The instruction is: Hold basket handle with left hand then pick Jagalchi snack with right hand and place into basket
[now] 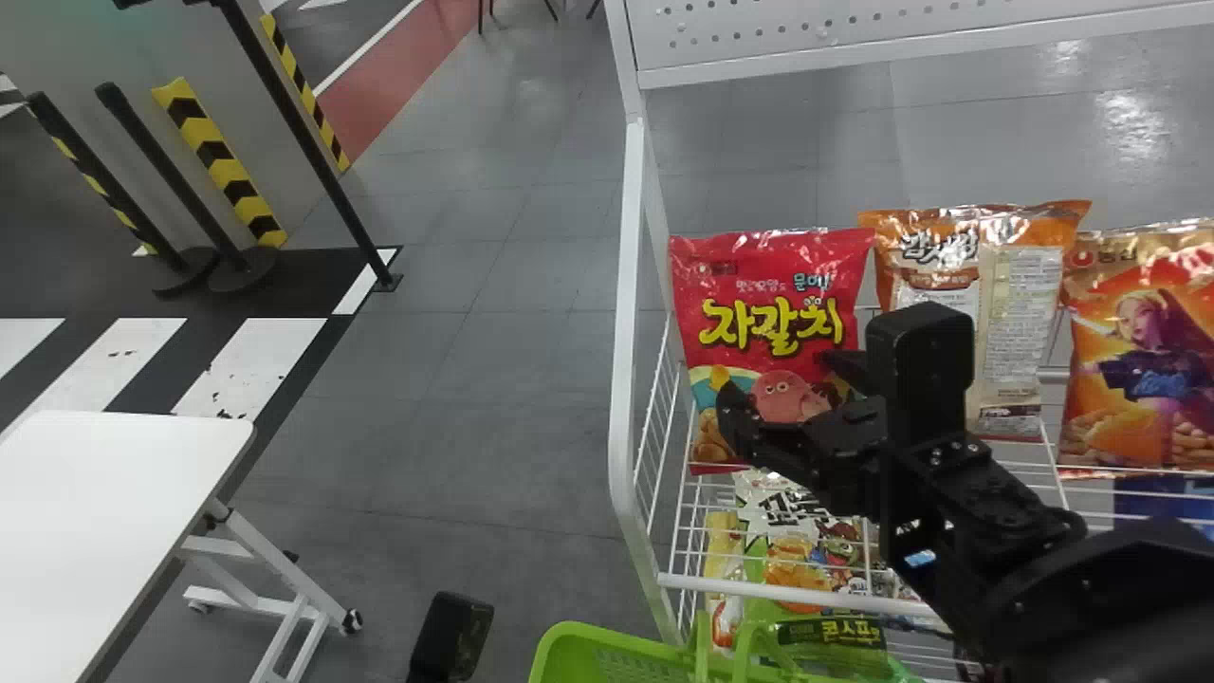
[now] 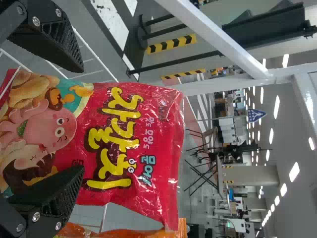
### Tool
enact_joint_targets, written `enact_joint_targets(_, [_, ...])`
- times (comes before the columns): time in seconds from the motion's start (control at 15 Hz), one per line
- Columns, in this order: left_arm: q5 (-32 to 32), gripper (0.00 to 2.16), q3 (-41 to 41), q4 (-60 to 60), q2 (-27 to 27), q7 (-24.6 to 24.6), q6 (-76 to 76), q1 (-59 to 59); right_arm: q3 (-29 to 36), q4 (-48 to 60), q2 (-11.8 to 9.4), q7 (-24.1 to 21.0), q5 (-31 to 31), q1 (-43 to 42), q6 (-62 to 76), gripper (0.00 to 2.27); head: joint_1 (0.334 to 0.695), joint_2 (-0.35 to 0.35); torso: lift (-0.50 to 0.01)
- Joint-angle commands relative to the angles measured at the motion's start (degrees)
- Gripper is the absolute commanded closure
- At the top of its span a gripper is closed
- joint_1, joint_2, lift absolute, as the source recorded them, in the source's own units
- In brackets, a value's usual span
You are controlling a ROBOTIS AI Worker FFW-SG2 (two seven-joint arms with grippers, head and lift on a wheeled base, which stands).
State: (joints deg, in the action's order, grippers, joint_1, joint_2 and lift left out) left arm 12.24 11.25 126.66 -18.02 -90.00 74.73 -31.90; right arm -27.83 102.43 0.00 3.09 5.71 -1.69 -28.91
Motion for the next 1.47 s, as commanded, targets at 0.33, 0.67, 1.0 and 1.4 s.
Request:
enact_joint_targets(0.33, [0.1,2.15,-0.1,-0.8,-0.4,-0.6,-0.9,0.1,-5.2,-10.3,0.1,-6.2,-4.2,-8.9,0.3,0.13,0.695,0.323,-0.009])
enact_joint_targets(0.67, [0.0,2.15,-0.2,-1.3,-0.8,-0.6,-1.5,0.9,-5.1,-13.0,0.1,-5.7,-4.1,-11.5,0.5,0.61,0.695,0.319,-0.009])
enact_joint_targets(1.0, [0.1,2.15,-0.3,-1.3,-1.1,-0.6,-1.1,1.1,-4.4,-15.3,0.1,-4.2,-0.7,-13.2,0.1,1.94,0.695,0.314,-0.009])
enact_joint_targets(1.4, [0.1,2.15,-0.3,-1.3,-1.1,-0.6,-1.5,1.1,-3.6,-13.3,0.1,-2.8,-0.9,-12.0,-1.8,2.25,0.695,0.313,-0.009])
